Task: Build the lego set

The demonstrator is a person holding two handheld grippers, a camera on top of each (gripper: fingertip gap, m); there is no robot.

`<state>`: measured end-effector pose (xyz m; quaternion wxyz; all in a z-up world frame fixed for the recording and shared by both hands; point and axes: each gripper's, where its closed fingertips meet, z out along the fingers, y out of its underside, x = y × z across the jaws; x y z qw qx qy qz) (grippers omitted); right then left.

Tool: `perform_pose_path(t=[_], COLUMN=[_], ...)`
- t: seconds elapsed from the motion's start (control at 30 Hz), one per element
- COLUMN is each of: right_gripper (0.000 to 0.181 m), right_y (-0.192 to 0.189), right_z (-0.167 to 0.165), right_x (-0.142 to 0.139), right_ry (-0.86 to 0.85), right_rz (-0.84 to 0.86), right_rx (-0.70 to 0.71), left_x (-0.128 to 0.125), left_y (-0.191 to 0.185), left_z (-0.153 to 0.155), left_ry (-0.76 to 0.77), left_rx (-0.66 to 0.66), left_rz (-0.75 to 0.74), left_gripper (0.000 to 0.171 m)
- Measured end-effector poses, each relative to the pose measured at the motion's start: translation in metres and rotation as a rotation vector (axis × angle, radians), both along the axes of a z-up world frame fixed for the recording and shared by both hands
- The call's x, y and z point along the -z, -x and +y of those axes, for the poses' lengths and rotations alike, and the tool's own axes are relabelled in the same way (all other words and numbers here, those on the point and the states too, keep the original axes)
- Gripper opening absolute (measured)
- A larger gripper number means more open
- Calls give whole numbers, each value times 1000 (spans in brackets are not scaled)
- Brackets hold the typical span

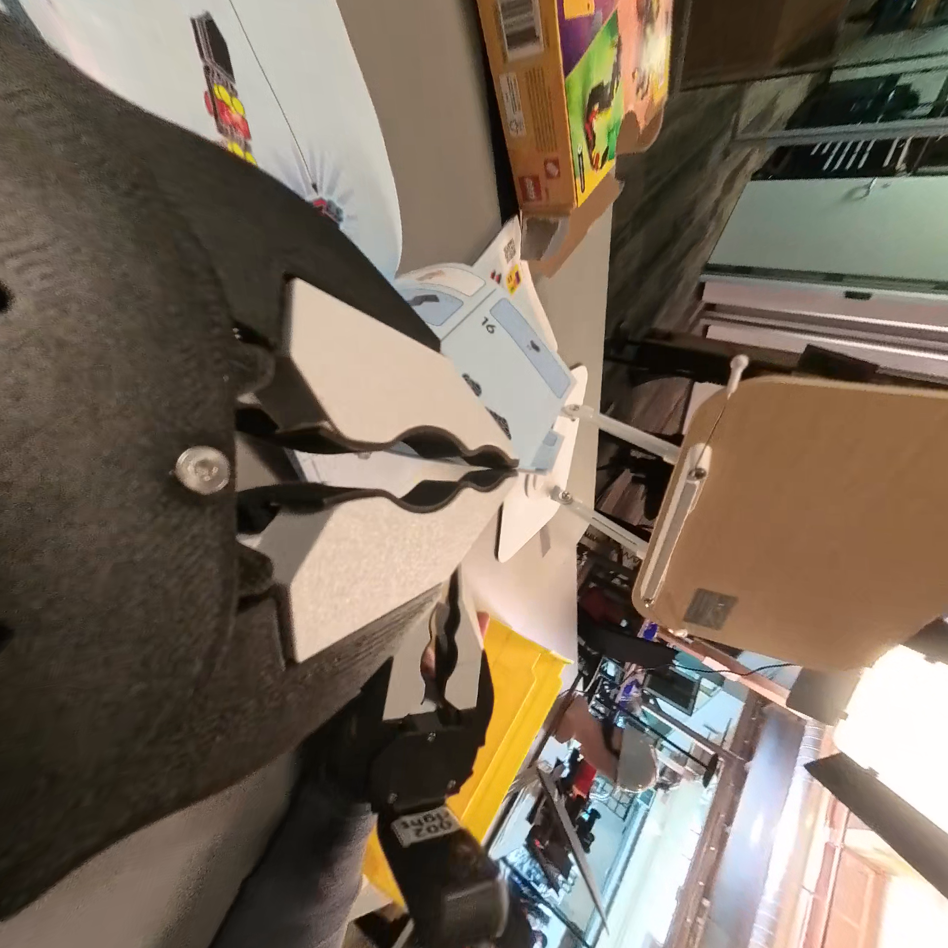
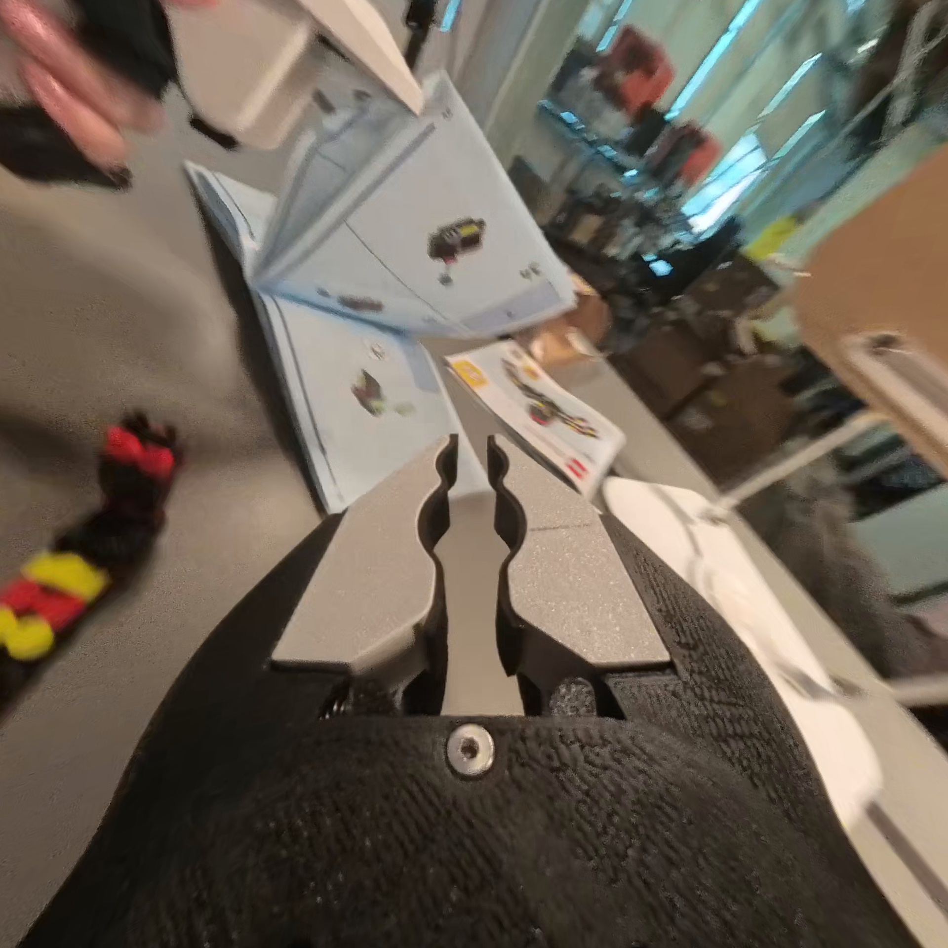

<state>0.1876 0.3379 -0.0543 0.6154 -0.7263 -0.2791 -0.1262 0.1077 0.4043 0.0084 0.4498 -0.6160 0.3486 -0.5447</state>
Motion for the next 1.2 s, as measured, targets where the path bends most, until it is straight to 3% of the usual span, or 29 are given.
perform_pose_path(t=[0.1, 0.2, 0.33, 0.5, 0.6, 0.83, 1.2], right_gripper=[8, 9, 10, 9, 8, 7, 7], right_y=[31, 40, 39, 39, 39, 38, 38], right_z=[35, 61, 57, 47, 44, 40, 39], right_x=[11, 33, 58, 59, 59, 60, 60], right_ry=[200, 392, 519, 513, 507, 525, 530], right_rz=[117, 202, 193, 165, 156, 177, 187], right_rx=[-79, -74, -69, -88, -92, -104, -107], left_x=[7, 8, 9, 13, 22, 19, 20], left_y=[2, 7, 13, 1, -4, -2, 4], left_z=[6, 8, 3, -22, -31, -39, -48], left_ry=[15, 22, 43, 181, 217, 428, 242], left_rx=[-16, -34, 4, 231, 295, 458, 472], left_rz=[17, 5, -7, -20, 1, -109, -49], left_gripper=[0, 0, 0, 0, 0, 0, 0])
